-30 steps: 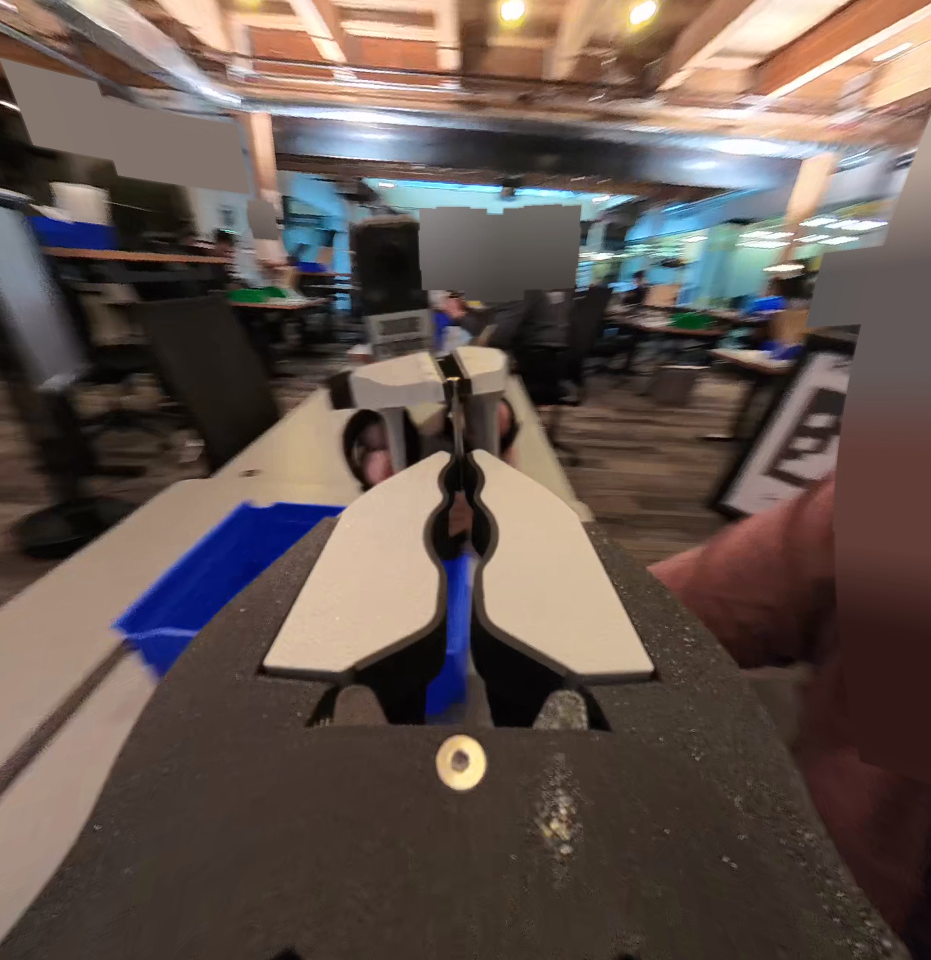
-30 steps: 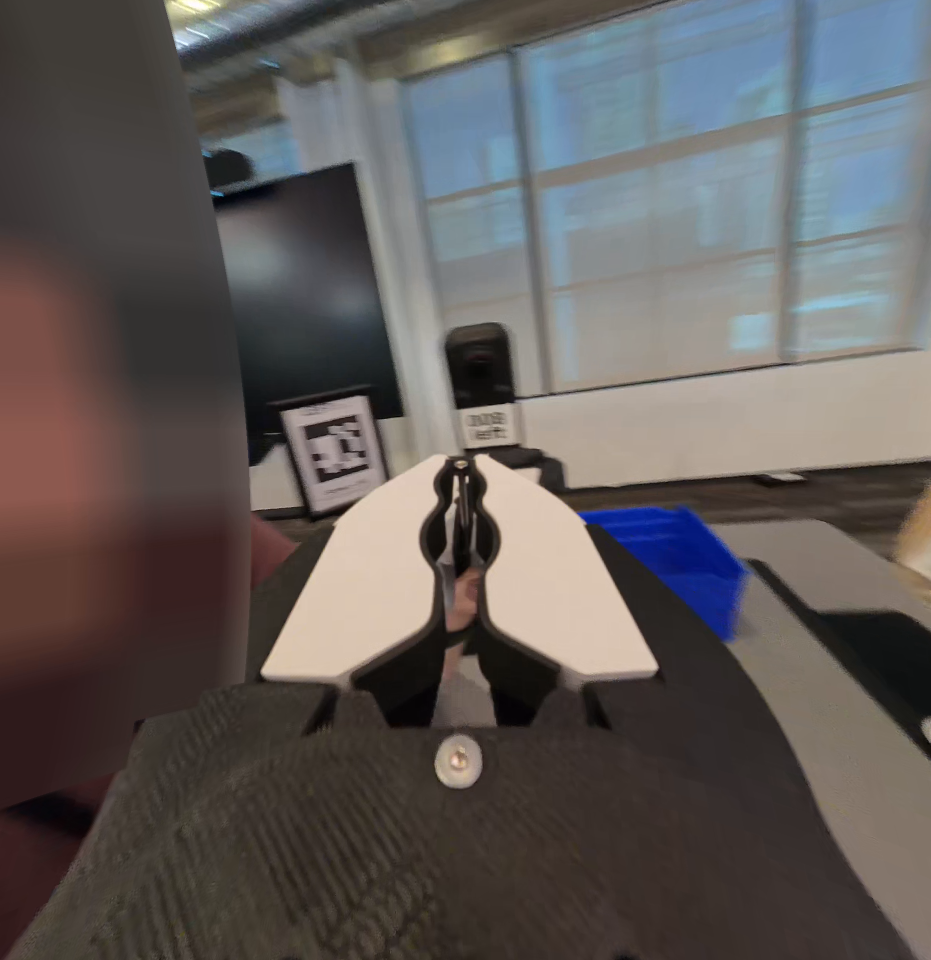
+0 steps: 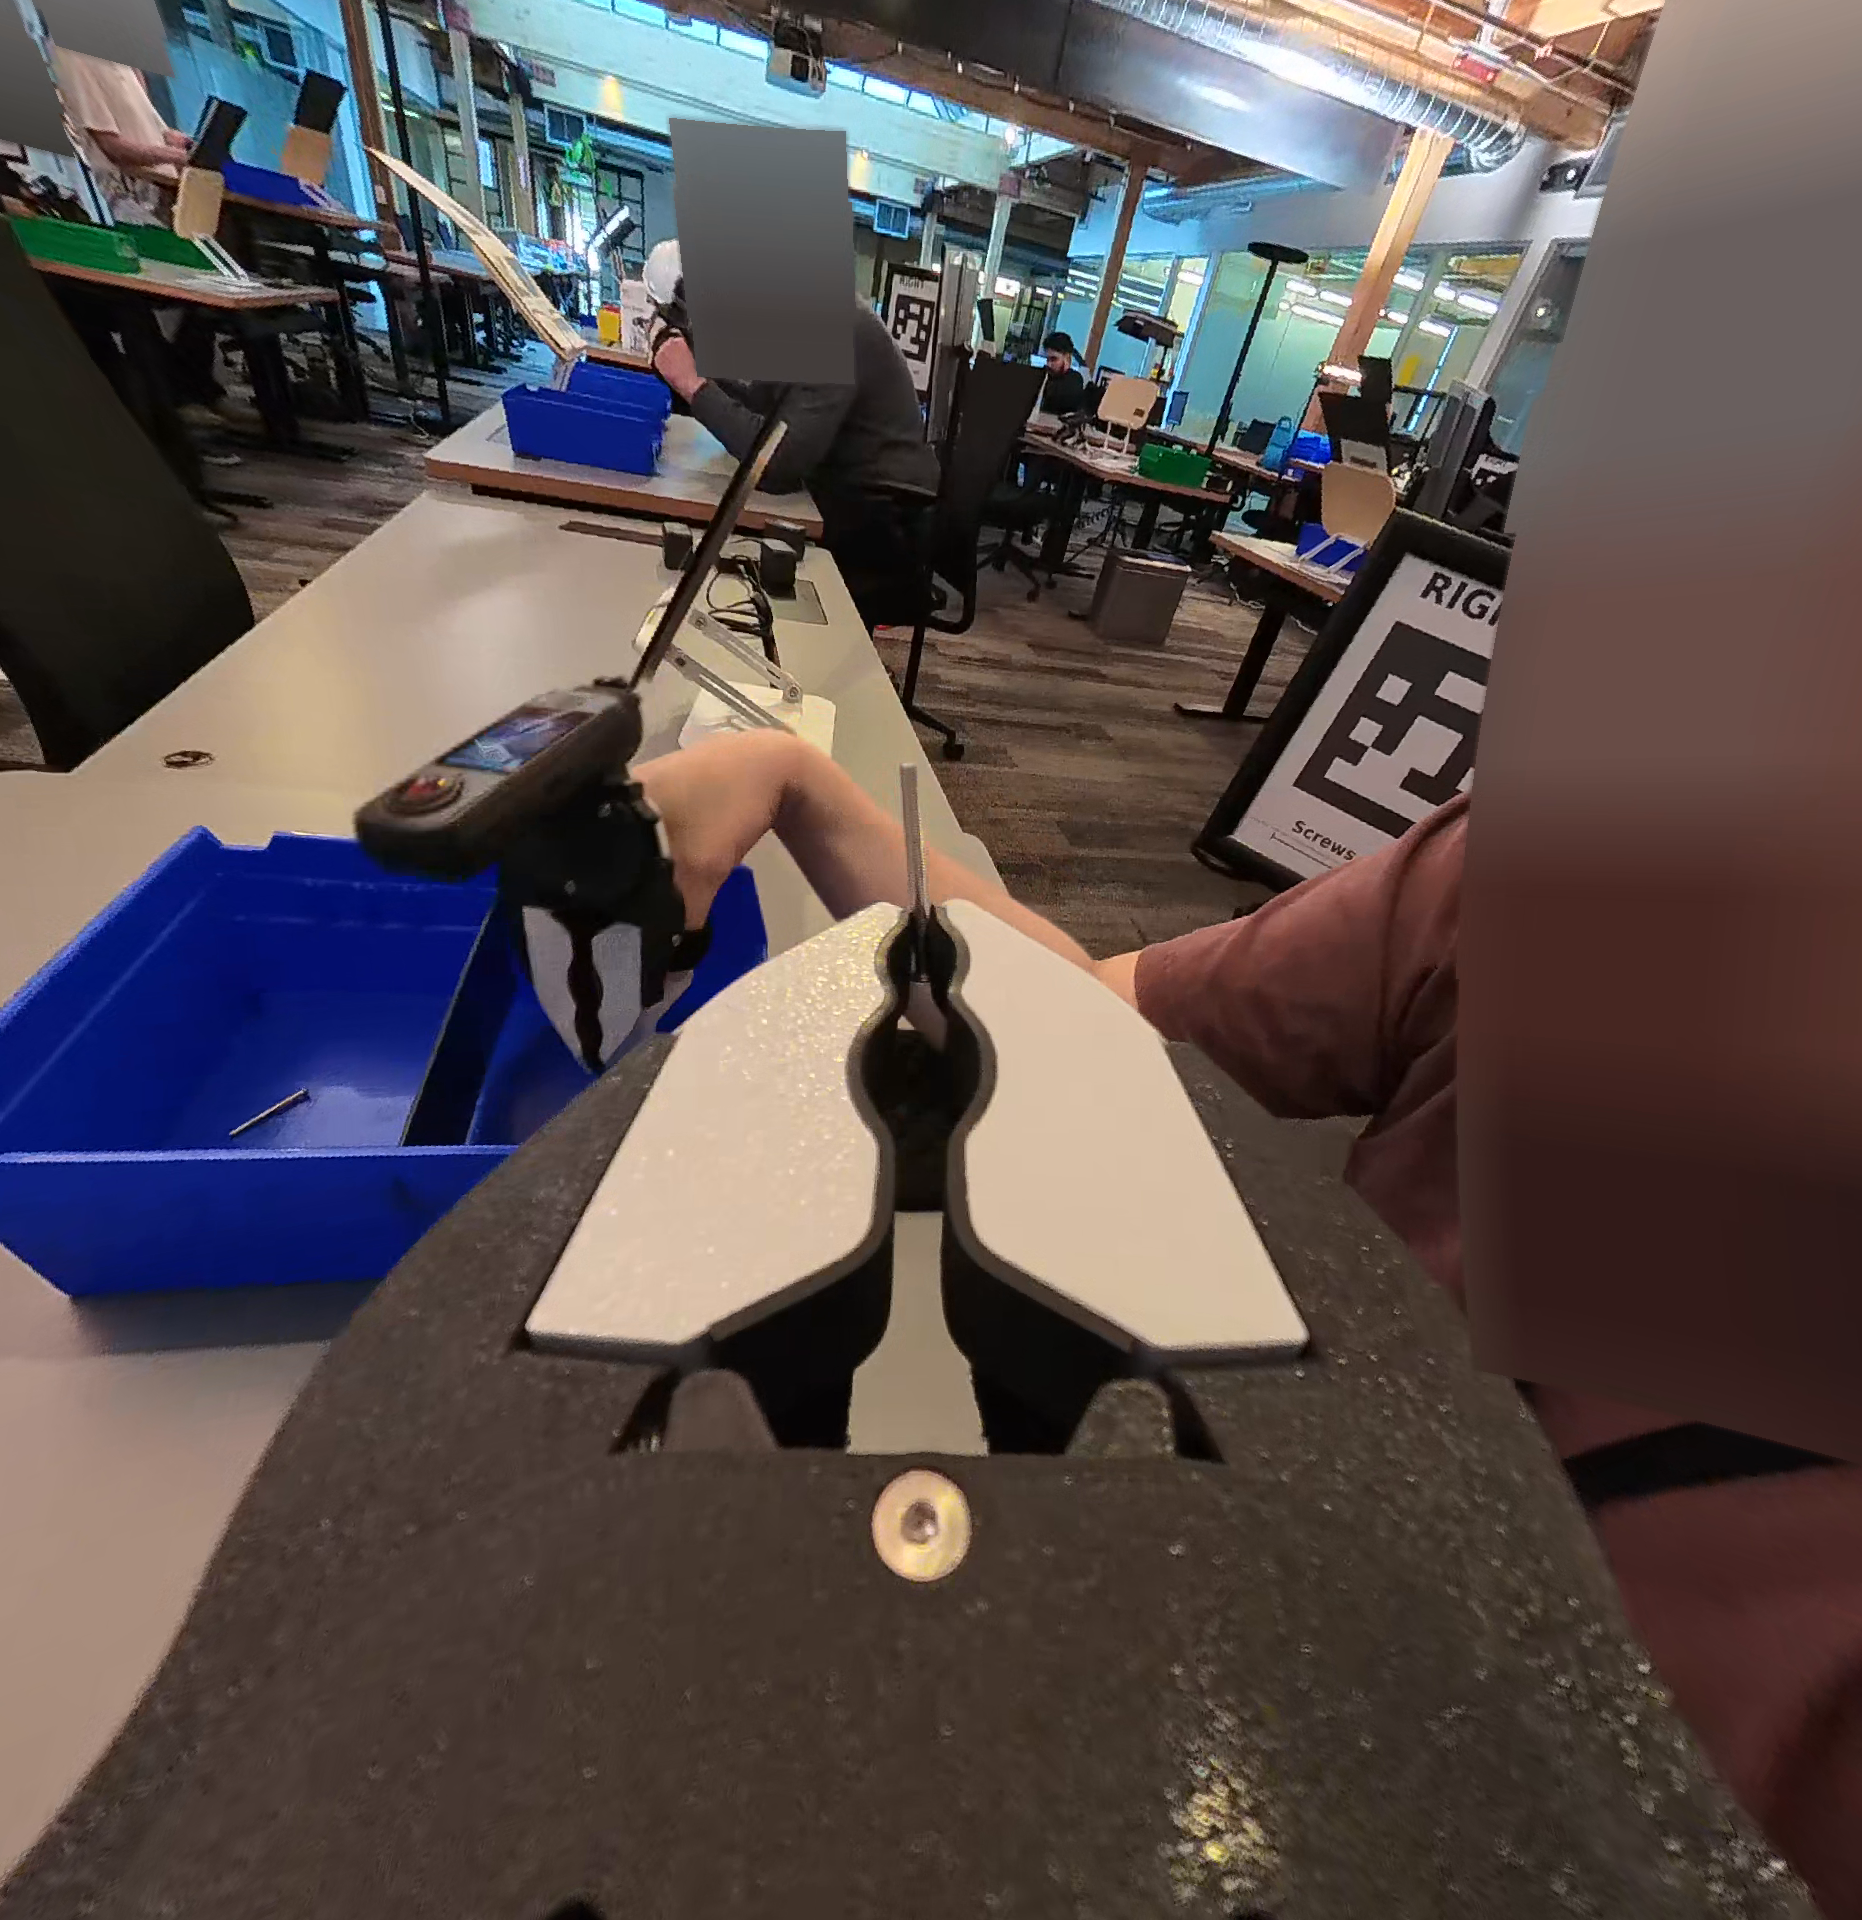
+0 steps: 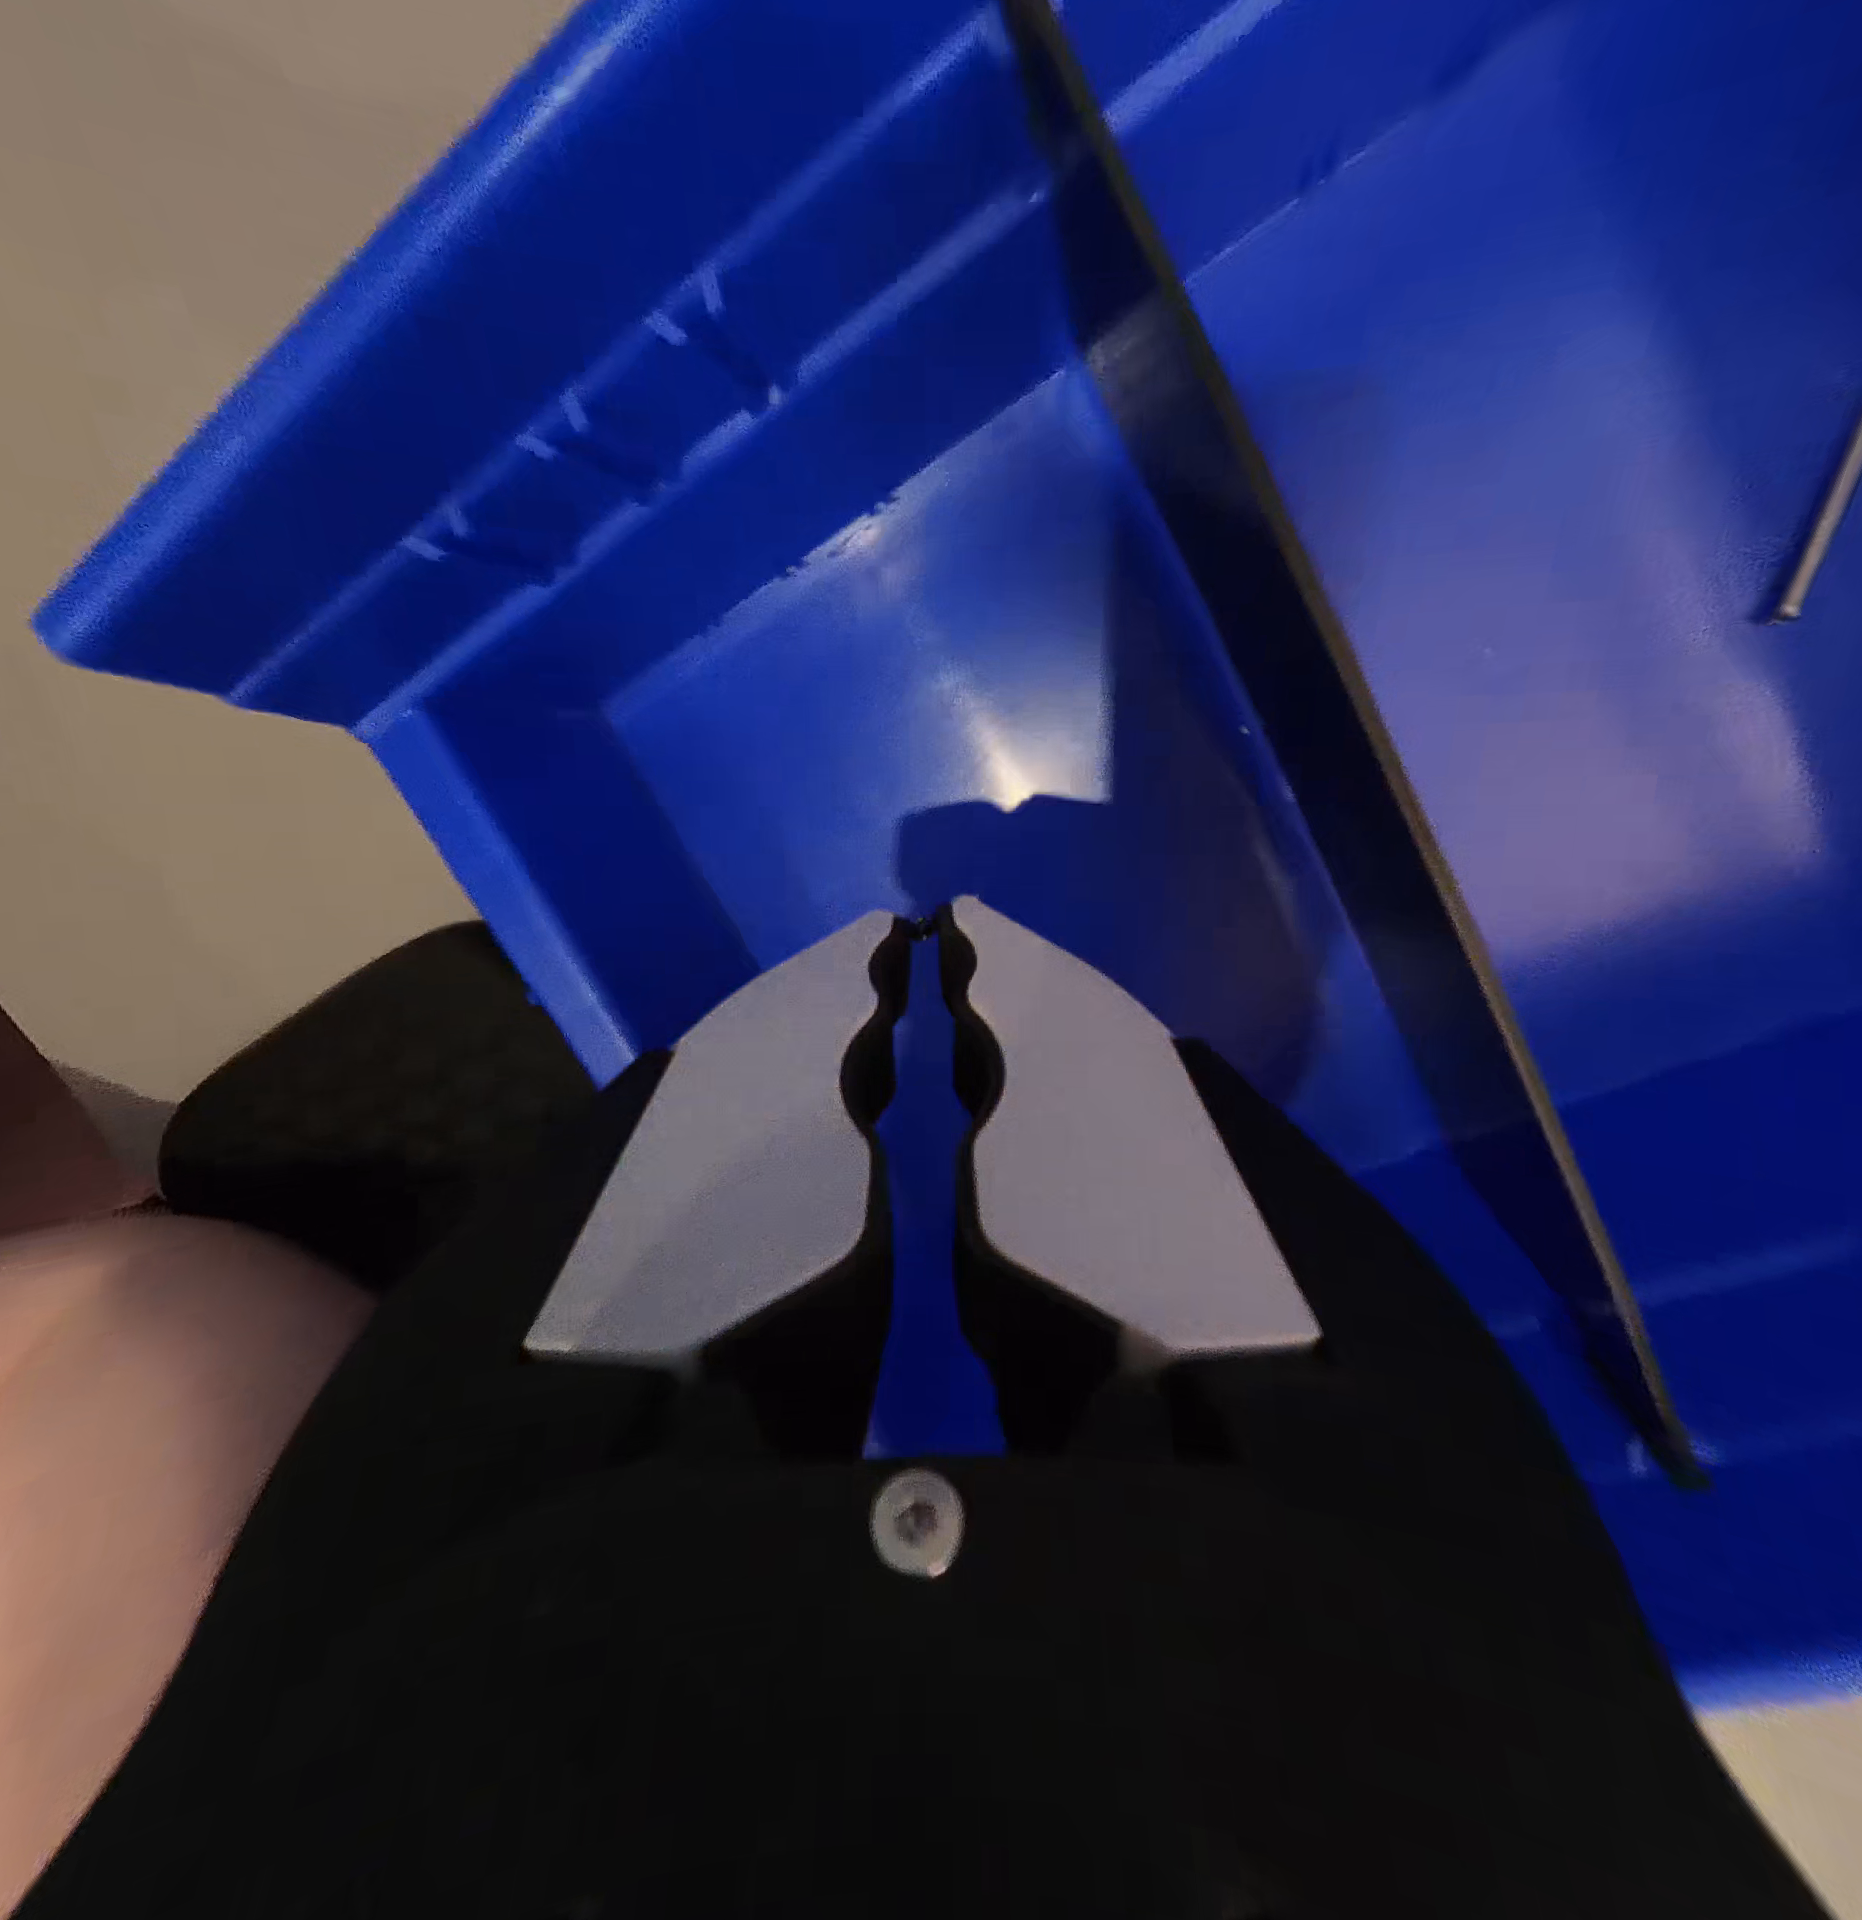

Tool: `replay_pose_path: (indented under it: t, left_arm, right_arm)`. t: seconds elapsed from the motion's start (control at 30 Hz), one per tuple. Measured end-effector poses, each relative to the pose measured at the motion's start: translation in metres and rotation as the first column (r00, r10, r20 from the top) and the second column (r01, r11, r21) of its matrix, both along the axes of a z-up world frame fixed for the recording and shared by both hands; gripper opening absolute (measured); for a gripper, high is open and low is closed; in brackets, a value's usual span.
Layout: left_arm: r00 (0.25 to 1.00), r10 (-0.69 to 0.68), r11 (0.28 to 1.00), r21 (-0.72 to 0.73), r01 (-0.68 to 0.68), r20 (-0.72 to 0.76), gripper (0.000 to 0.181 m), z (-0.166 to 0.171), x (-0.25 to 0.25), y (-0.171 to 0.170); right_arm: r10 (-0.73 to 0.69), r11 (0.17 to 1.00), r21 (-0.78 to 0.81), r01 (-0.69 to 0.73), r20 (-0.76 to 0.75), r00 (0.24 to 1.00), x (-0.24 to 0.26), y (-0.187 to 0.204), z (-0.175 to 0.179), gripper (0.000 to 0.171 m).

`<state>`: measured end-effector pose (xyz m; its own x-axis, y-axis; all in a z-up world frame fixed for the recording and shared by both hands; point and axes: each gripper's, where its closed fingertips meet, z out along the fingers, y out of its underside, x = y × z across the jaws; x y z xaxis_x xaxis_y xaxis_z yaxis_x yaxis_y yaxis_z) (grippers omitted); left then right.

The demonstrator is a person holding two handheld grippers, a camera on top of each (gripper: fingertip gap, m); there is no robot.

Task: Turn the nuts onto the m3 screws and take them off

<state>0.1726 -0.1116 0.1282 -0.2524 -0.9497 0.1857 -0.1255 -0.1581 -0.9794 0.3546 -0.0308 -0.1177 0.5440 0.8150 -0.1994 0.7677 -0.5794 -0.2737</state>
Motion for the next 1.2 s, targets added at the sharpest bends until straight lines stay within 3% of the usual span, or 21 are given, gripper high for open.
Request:
replay_pose_path:
  t: [0.1, 0.17, 0.27, 0.37, 0.43, 0.53, 0.67, 0.73, 1.0, 1.1, 1.2]
  left_arm:
    - [1.0, -0.011, 1.0, 0.018, 0.011, -0.012, 0.003, -0.002, 0.003, -0.004]
    - [1.0, -0.013, 1.0, 0.018, 0.013, -0.013, 0.003, -0.003, 0.004, -0.003]
    - [1.0, 0.017, 1.0, 0.013, -0.017, 0.017, 0.003, -0.001, 0.006, 0.004]
    - [0.995, 0.092, 0.994, 0.053, -0.094, 0.039, 0.003, 0.001, 0.007, 0.016]
    - [0.991, 0.127, 0.987, 0.09, -0.13, 0.044, 0.003, 0.0, 0.01, 0.021]
    - [0.982, 0.179, 0.971, 0.149, -0.187, 0.066, 0.003, 0.0, 0.015, 0.027]
    - [0.972, 0.211, 0.966, 0.129, -0.223, 0.1, 0.003, 0.004, 0.015, 0.031]
    - [0.968, 0.219, 0.967, 0.102, -0.232, 0.125, 0.003, 0.008, 0.013, 0.033]
    - [0.97, 0.207, 0.971, 0.093, -0.22, 0.13, 0.003, 0.01, 0.009, 0.033]
    - [0.967, 0.223, 0.965, 0.112, -0.236, 0.121, 0.003, 0.008, 0.01, 0.035]
    - [0.965, 0.228, 0.963, 0.114, -0.242, 0.126, 0.012, 0.008, 0.012, 0.035]
  right_arm:
    - [0.018, 0.998, -0.052, -0.019, -0.022, 1.0, -0.008, -0.002, -0.008, 0.007]
    - [0.011, 0.997, -0.073, -0.013, -0.04, 0.999, -0.01, -0.005, -0.008, 0.019]
    - [-0.013, 1.0, -0.006, 0.012, -0.065, 0.998, -0.006, -0.001, 0.007, 0.024]
    - [0.002, 0.975, 0.221, 0.031, -0.147, 0.989, -0.011, 0.004, 0.061, 0.025]
    - [0.097, 0.888, 0.459, 0.041, -0.274, 0.957, -0.034, 0.007, 0.119, 0.034]
    - [0.31, 0.754, 0.639, 0.151, -0.549, 0.777, -0.092, -0.006, 0.214, 0.036]
    - [0.445, 0.812, 0.531, 0.242, -0.832, 0.332, -0.149, -0.039, 0.296, 0.032]
    - [0.43, 0.844, 0.477, 0.245, -0.875, 0.224, -0.159, -0.042, 0.306, 0.03]
    - [0.421, 0.855, 0.485, 0.184, -0.856, 0.3, -0.197, -0.035, 0.28, 0.024]
    - [0.424, 0.867, 0.476, 0.148, -0.859, 0.286, -0.2, -0.037, 0.276, 0.003]
    - [0.408, 0.881, 0.454, 0.135, -0.872, 0.271, -0.198, -0.036, 0.275, 0.002]
